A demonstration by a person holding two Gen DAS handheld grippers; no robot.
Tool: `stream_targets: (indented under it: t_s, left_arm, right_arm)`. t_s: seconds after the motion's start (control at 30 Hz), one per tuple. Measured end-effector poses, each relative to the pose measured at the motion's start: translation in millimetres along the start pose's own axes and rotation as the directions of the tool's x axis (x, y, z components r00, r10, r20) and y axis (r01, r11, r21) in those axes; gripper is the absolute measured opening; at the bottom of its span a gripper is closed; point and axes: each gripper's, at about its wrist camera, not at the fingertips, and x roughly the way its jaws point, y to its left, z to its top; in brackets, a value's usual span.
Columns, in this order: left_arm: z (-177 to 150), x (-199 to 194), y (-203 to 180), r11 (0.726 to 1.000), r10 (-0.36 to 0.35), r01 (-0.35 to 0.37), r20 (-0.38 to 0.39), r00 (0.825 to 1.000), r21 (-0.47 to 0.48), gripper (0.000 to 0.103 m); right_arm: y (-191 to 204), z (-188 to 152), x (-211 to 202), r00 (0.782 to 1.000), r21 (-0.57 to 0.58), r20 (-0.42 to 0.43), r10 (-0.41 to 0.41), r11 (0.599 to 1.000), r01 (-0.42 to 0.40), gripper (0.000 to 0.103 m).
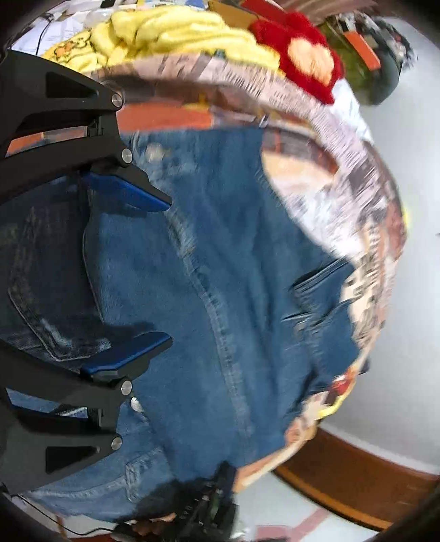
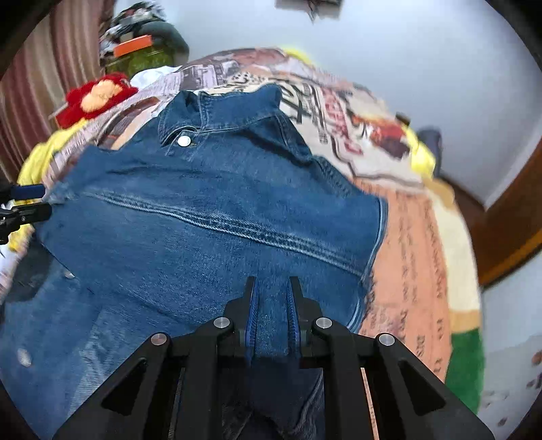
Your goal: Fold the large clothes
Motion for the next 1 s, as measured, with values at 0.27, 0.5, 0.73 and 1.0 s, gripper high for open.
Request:
stream_targets:
  t_s: [0.27,0.5,0.73,1.0]
  left_arm:
    - [-16.6,18.8,5.4,1.0,0.024,-0.024,-0.033,0.999,-0.008,0.086]
    - [-26.3,4.0,18.1,1.0,0.013,-0.013,-0.041,0.999,-0.004,0.085]
    - [3.2,-37.1,59.4,0.995,0.044,-0.036,0.082,0.996,-0.092,0.085]
    - [48.3,-4.5,134.1,0.964,0.068,-0.057,0.031,0.997,-0.259,0.085]
  right_arm:
    - [1.4,-6.5,-3.5,0.986,-0.051,0.043,-0.162,0.985,0.165,0.084]
    - [-37.9,-13.9,-10.7,0.997,0.069,0.027,-0.079,0.995,0.077,0.096]
    - [-60.8,3.2,-19.9,0.997,0.1,0.027,-0.077,0.992,0.074,0.096]
    - [-119.0,34.2,3.6,0.996,0.36,0.009,0.084,0.929,-0.082,0.096]
